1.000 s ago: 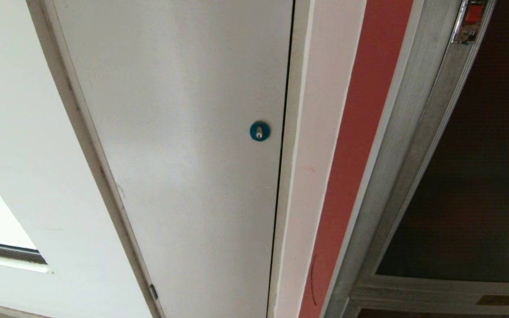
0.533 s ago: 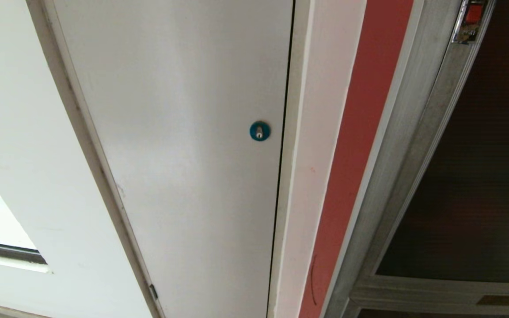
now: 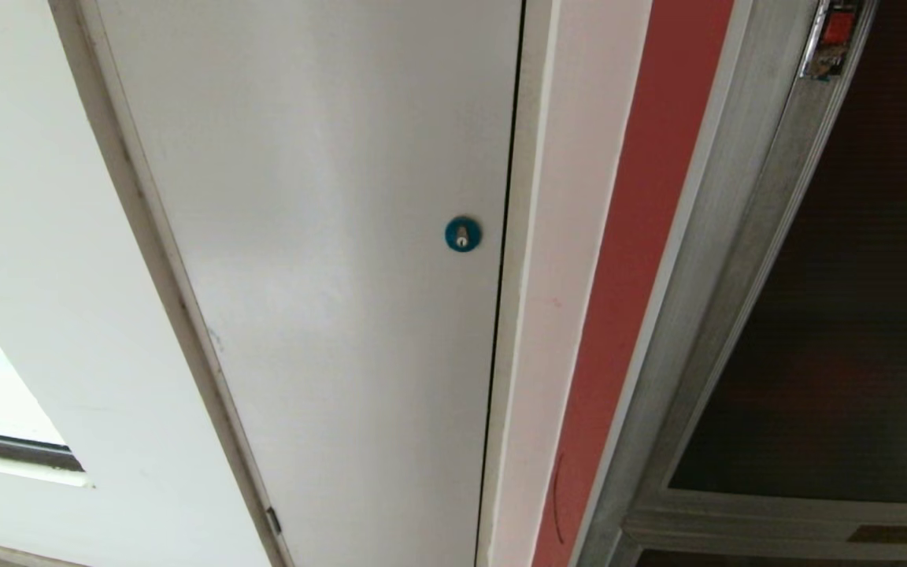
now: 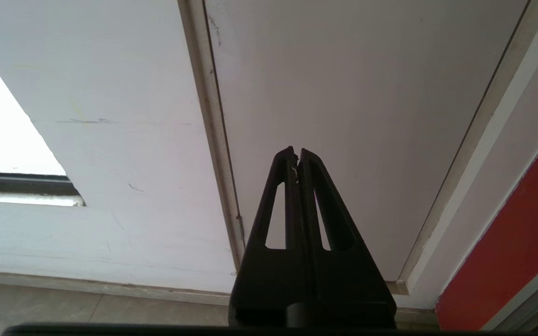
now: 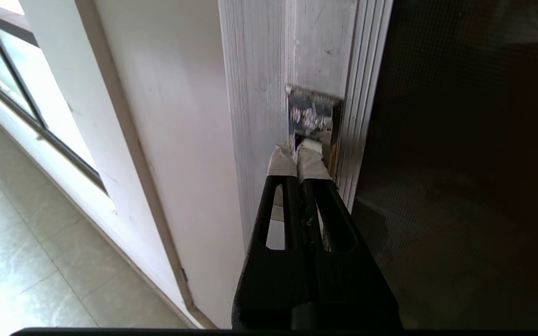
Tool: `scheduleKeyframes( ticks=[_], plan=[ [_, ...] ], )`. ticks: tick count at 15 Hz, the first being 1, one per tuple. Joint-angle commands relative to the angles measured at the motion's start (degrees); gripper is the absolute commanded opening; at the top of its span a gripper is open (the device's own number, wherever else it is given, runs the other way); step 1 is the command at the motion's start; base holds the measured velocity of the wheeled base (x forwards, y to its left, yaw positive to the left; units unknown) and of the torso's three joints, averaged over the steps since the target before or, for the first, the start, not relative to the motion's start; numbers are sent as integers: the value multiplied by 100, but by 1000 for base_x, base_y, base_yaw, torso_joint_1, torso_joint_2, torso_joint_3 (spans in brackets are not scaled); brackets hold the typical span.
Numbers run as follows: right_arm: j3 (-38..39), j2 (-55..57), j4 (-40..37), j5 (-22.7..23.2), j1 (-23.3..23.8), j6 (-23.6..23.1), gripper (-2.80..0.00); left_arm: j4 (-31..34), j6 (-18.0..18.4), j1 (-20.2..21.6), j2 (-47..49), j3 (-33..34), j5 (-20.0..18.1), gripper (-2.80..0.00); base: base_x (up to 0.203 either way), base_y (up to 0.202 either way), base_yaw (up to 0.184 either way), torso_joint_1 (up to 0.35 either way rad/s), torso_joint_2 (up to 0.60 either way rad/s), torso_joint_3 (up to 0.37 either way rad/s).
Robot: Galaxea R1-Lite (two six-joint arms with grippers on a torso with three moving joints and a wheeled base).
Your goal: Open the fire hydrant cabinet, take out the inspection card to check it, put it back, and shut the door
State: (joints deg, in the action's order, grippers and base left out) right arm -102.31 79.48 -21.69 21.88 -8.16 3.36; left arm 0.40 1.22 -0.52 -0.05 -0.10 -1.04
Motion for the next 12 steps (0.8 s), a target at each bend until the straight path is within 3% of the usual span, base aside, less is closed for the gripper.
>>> scheduleKeyframes(
  ticks=[1,12],
  plan=[
    [134,-35,-46,7,-2,-23,-280,4,1,0,-4,1,-1,-280,0,0,0,0,0,0],
    [229,32,-37,-17,7,-72,-280,4,1,0,-4,1,-1,-280,0,0,0,0,0,0]
  ],
)
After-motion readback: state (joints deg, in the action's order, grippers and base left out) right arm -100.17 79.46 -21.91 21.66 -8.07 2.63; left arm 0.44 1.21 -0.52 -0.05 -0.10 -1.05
